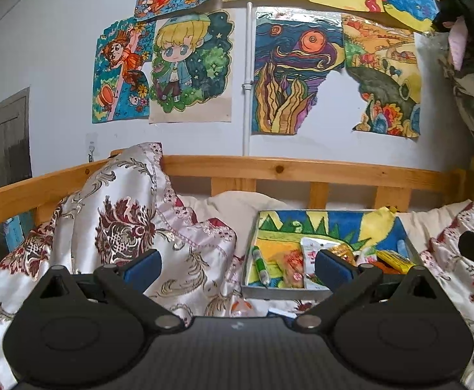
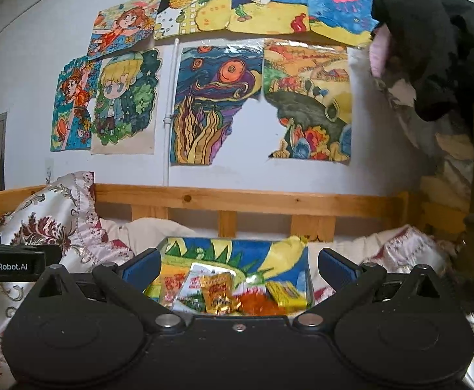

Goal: Organize snacks
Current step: 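Move both tools back toward the blue milk-powder box and bread bag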

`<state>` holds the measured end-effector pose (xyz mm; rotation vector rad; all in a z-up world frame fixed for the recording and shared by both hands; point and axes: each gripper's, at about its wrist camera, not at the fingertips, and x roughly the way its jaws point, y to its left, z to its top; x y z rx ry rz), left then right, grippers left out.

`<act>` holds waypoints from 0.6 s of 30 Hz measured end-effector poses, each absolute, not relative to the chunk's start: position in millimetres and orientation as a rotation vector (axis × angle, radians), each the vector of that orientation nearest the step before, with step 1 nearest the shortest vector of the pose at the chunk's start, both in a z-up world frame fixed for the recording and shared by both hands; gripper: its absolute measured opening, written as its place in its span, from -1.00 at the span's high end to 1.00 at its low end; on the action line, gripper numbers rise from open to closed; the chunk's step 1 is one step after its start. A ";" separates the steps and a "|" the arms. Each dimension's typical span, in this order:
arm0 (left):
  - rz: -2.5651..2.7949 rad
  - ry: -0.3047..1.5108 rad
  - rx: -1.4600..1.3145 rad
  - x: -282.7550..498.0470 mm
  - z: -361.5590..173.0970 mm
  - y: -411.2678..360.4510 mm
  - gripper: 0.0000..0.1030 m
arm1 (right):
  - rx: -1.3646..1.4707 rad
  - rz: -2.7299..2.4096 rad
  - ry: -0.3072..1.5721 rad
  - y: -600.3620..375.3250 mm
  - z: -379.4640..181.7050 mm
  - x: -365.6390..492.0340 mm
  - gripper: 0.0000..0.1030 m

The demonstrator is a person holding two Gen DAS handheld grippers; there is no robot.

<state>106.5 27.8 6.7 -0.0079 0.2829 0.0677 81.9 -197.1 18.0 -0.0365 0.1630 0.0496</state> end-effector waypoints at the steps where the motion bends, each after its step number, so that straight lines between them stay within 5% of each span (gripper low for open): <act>1: 0.064 0.285 -0.008 103.1 6.3 27.4 -0.99 | -0.031 0.048 0.176 -197.4 17.4 77.5 -0.99; 18: 0.042 0.469 -0.068 56.0 -10.5 33.2 -0.99 | -0.037 0.025 0.368 -188.3 -2.6 28.5 -0.99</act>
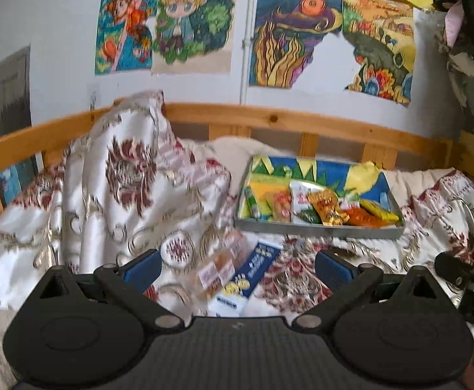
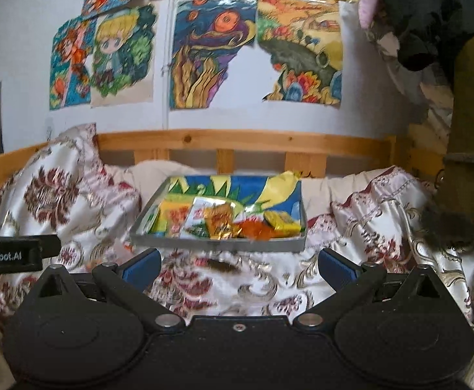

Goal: Organize snacks
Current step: 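Move both tools back toward the blue milk-powder box and bread bag, then lower the left tool over the blue milk-powder box while the right tool approaches the meat bag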

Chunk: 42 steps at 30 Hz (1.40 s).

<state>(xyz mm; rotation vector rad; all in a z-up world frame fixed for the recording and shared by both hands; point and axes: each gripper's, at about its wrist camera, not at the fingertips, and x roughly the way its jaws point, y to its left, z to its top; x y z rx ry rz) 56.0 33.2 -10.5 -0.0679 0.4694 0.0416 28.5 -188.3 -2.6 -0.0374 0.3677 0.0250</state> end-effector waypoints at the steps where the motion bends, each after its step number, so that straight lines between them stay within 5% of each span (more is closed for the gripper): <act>1: 0.042 0.476 -0.070 54.6 -11.1 33.5 -0.99 | -0.046 0.033 0.373 -186.2 -4.0 26.2 -0.99; 42: 0.041 0.741 -0.163 103.8 -13.1 60.8 -0.99 | -0.039 0.116 0.495 -185.3 1.1 43.6 -0.99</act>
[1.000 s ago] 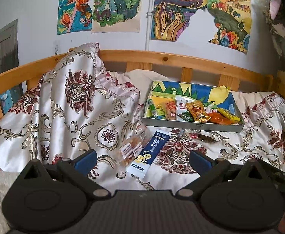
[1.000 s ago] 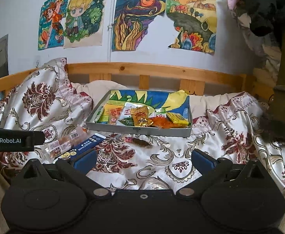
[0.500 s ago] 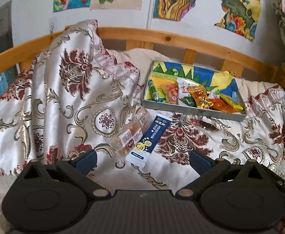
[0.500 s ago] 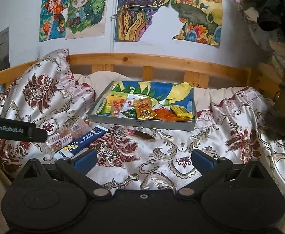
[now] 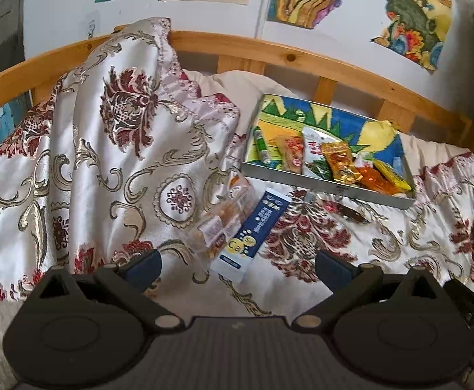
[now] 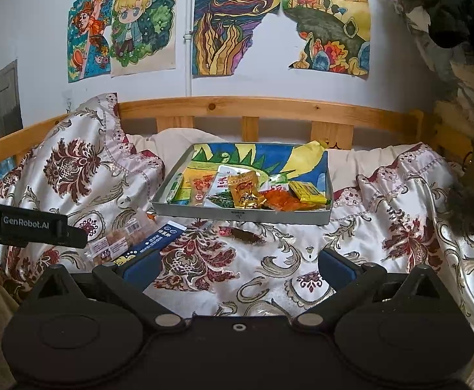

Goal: Organize snacks
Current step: 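Lower the left tool over the blue milk-powder box while the right tool approaches the meat bag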

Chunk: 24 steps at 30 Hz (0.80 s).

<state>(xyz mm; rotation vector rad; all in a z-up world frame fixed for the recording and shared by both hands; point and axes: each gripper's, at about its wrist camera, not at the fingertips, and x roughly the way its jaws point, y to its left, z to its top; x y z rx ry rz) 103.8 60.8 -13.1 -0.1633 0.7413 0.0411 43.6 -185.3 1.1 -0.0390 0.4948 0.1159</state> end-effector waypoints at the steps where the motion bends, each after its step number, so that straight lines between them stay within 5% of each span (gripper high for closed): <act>1: 0.052 0.743 -0.167 107.1 -13.1 62.6 -0.99 | -0.043 0.119 0.498 -185.3 1.0 46.3 -0.99; 24: -0.010 0.896 -0.071 200.6 -42.7 58.5 -0.99 | -0.133 0.328 0.622 -177.0 -15.1 138.1 -0.99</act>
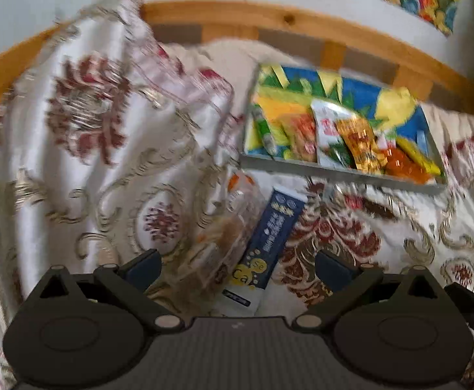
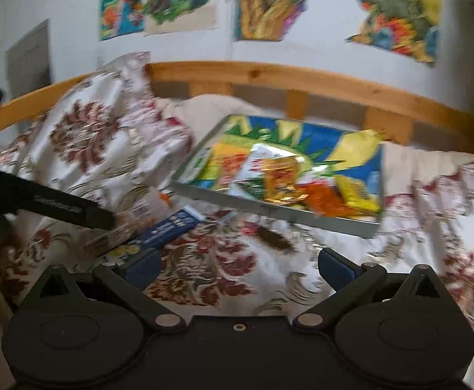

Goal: Organize snacks
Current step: 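Lower the left tool over the blue milk-powder box while the right tool approaches the meat bag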

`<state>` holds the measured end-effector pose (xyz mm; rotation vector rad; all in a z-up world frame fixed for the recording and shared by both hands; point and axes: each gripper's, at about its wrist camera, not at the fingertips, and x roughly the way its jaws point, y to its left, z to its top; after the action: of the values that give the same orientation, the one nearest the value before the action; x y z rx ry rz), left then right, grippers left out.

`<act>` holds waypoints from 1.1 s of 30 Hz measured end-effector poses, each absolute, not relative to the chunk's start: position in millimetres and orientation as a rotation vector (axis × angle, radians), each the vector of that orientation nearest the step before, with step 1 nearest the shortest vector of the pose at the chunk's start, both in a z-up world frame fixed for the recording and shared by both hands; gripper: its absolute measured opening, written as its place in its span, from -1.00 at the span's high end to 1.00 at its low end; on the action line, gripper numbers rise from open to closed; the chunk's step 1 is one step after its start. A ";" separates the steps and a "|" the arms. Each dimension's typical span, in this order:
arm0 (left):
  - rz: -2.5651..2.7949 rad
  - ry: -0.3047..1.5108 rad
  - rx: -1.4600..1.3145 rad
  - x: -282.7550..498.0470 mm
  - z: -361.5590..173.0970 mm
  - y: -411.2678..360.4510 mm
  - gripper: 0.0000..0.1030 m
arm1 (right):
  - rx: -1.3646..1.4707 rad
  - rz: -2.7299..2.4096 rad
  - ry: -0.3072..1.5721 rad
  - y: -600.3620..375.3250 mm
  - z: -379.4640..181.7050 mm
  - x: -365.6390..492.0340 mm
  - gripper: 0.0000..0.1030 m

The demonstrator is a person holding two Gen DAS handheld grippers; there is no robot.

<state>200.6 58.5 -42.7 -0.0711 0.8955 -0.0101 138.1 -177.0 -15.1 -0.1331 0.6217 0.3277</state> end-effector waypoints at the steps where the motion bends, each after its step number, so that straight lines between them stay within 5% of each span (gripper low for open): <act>1: -0.017 0.918 -0.069 206.8 -46.3 59.9 -0.99 | -0.135 0.361 0.632 -178.9 -15.7 143.3 -0.99; 23: -0.025 1.053 0.116 266.4 -91.4 60.6 -0.99 | -0.146 0.573 0.880 -181.9 -63.7 209.3 -0.99; 33: -0.080 1.057 0.146 270.0 -90.4 61.4 -0.99 | -0.282 0.658 0.788 -175.5 -84.9 256.2 -0.99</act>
<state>270.0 61.4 -90.4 0.1459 1.0571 -0.0795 256.2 -175.5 -84.9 -0.2819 0.7883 0.6579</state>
